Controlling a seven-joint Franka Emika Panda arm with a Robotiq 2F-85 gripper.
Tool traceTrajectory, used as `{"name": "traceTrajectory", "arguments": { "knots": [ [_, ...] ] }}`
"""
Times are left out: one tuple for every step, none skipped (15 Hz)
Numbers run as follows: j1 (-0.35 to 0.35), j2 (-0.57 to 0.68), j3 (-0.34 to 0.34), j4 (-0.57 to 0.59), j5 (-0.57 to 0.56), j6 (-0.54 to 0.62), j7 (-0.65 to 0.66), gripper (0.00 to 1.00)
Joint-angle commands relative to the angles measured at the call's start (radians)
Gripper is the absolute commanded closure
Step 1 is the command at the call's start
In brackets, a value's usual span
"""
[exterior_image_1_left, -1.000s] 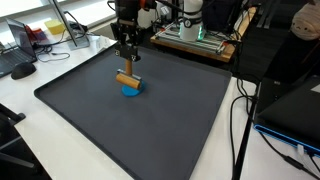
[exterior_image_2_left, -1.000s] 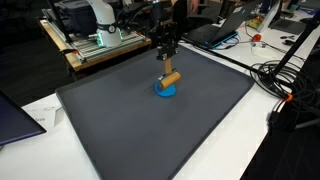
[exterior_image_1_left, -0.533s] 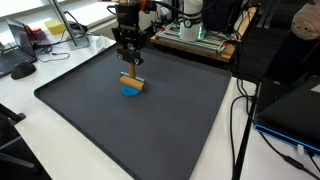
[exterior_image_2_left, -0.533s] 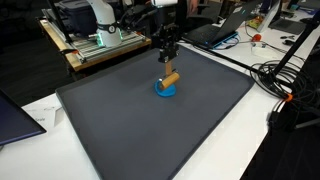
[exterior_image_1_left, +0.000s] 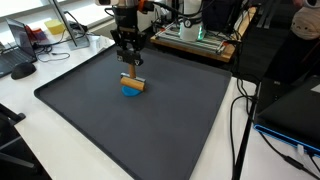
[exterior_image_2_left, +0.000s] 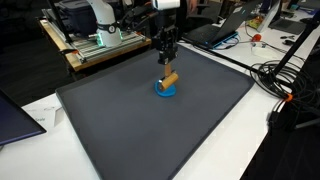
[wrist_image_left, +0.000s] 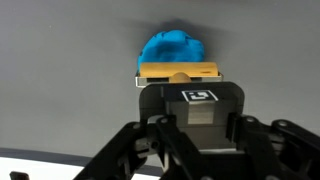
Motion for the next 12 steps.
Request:
{"name": "traceTrajectory", "arguments": {
  "knots": [
    [-0.023, 0.047, 0.024, 0.039, 0.015, -0.031, -0.043, 0.77],
    [-0.025, 0.056, 0.026, 0.042, 0.017, -0.032, -0.044, 0.77],
    [-0.028, 0.066, 0.027, 0.045, 0.020, -0.035, -0.048, 0.77],
    [-0.031, 0.073, 0.029, 0.050, 0.024, -0.039, -0.051, 0.77],
    [-0.034, 0.079, 0.031, 0.052, 0.029, -0.039, -0.054, 0.77],
    [-0.038, 0.084, 0.032, 0.054, 0.035, -0.041, -0.056, 0.77],
    [-0.041, 0.087, 0.034, 0.055, 0.040, -0.044, -0.059, 0.77],
    [-0.045, 0.091, 0.034, 0.056, 0.043, -0.046, -0.060, 0.77],
    [-0.051, 0.095, 0.035, 0.057, 0.051, -0.049, -0.064, 0.77],
    [-0.055, 0.097, 0.039, 0.058, 0.063, -0.054, -0.073, 0.77],
    [-0.060, 0.099, 0.041, 0.059, 0.077, -0.056, -0.081, 0.77],
    [-0.065, 0.103, 0.044, 0.060, 0.092, -0.056, -0.092, 0.77]
  ]
}}
